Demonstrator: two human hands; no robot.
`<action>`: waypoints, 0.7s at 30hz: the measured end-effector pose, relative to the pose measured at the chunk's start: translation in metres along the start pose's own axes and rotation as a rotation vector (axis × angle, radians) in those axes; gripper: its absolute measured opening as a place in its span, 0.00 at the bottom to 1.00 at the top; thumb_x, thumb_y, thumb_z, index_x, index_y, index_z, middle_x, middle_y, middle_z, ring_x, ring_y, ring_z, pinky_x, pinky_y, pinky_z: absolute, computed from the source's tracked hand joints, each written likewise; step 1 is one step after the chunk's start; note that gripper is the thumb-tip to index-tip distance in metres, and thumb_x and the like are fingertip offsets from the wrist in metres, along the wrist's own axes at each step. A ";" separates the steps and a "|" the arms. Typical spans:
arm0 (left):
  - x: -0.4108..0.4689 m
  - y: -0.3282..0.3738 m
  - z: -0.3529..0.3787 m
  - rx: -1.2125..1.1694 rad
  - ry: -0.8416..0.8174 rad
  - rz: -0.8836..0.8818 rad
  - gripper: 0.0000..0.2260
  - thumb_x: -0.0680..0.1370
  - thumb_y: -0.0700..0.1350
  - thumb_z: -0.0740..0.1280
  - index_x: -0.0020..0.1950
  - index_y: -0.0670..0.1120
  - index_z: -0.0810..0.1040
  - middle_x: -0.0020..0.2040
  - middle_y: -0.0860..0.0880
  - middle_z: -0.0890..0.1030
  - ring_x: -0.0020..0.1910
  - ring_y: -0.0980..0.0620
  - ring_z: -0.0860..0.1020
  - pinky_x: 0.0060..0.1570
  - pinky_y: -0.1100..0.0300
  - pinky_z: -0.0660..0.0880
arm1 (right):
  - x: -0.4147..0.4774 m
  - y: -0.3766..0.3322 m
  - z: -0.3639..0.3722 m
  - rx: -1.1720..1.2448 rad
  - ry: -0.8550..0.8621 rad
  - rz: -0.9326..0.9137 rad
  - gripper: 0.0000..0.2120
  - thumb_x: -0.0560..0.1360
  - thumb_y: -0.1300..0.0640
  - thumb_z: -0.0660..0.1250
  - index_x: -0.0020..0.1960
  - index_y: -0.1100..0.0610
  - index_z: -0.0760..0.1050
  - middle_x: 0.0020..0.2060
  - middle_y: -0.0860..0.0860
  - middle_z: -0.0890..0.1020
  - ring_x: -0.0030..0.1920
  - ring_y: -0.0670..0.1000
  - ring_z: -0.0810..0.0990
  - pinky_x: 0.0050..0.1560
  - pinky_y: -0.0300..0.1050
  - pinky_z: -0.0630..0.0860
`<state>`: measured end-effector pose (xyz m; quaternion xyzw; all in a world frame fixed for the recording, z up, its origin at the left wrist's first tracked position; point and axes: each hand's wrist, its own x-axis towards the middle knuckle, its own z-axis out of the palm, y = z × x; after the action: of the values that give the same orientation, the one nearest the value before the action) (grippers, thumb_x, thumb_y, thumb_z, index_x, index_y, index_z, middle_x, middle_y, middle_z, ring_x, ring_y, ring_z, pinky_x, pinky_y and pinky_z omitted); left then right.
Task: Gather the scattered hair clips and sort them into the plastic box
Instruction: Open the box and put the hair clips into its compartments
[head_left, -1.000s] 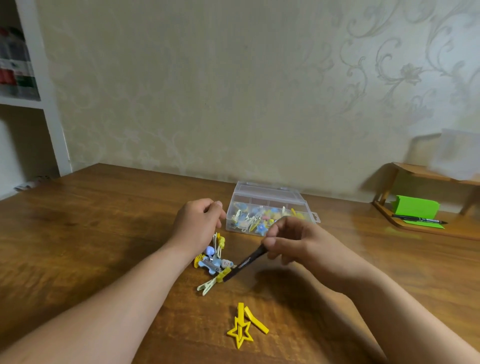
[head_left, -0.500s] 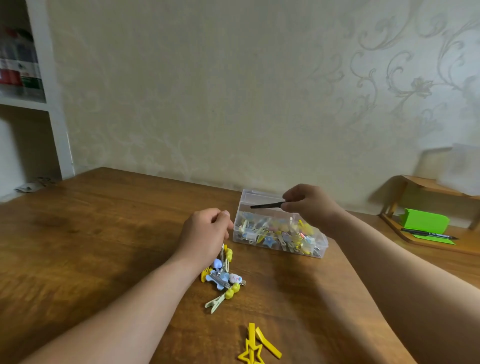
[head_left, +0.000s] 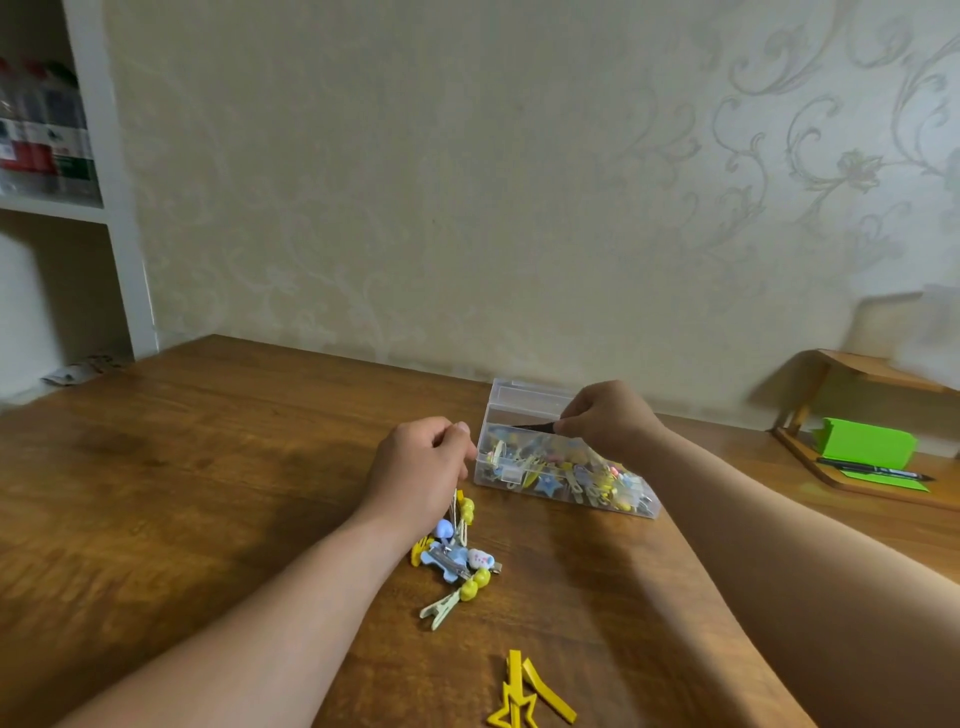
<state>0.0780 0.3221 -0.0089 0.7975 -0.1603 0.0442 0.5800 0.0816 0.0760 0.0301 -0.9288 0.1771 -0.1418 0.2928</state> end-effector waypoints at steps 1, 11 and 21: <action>0.000 0.000 0.000 0.002 0.000 0.001 0.16 0.87 0.49 0.63 0.43 0.47 0.84 0.36 0.49 0.82 0.36 0.52 0.77 0.38 0.57 0.72 | 0.001 0.000 0.001 -0.005 0.008 0.008 0.05 0.75 0.56 0.78 0.46 0.56 0.85 0.41 0.53 0.85 0.44 0.54 0.82 0.49 0.54 0.83; 0.001 -0.001 0.001 0.016 -0.001 0.013 0.16 0.87 0.49 0.62 0.44 0.48 0.85 0.37 0.49 0.83 0.37 0.50 0.79 0.38 0.57 0.73 | 0.004 -0.002 0.004 -0.015 0.012 0.060 0.02 0.77 0.58 0.76 0.47 0.56 0.87 0.43 0.52 0.86 0.48 0.54 0.84 0.56 0.54 0.84; 0.001 -0.002 0.001 0.024 -0.001 0.022 0.17 0.87 0.49 0.62 0.43 0.48 0.85 0.37 0.48 0.83 0.38 0.50 0.79 0.40 0.56 0.74 | -0.010 0.003 -0.007 0.040 0.121 0.014 0.09 0.82 0.53 0.70 0.55 0.56 0.86 0.44 0.51 0.86 0.42 0.53 0.83 0.50 0.53 0.84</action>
<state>0.0793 0.3216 -0.0107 0.8024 -0.1686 0.0521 0.5700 0.0694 0.0740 0.0325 -0.9113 0.1981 -0.1991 0.3011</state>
